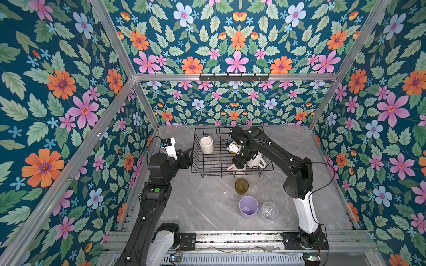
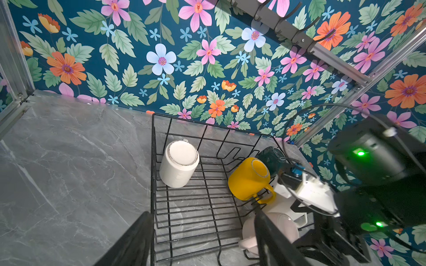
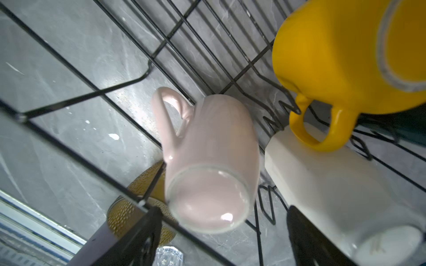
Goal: Load cups into a dish rack
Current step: Pick up the cup from the bottom-center of the table.
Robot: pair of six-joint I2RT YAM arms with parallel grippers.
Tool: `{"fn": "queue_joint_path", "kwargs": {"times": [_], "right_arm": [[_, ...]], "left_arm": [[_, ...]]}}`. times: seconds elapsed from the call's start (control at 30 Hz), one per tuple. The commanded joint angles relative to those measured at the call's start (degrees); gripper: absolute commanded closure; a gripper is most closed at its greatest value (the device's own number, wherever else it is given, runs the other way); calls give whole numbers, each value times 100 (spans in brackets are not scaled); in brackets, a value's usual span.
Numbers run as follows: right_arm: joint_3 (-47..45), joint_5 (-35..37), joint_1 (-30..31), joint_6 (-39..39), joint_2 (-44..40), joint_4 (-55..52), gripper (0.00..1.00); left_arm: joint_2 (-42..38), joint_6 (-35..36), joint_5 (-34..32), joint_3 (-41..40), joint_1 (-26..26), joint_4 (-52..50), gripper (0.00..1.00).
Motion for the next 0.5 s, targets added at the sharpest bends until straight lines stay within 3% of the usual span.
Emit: {"fn": "queue_joint_path", "kwargs": {"times": [0.0, 0.47], "right_arm": [[-114, -112, -2, 290, -274, 232, 15], [-1143, -159, -292, 1199, -1263, 891, 17]], "left_arm": [[-38, 7, -26, 54, 13, -50, 29], [-107, -2, -12, 68, 14, -127, 29]]}}
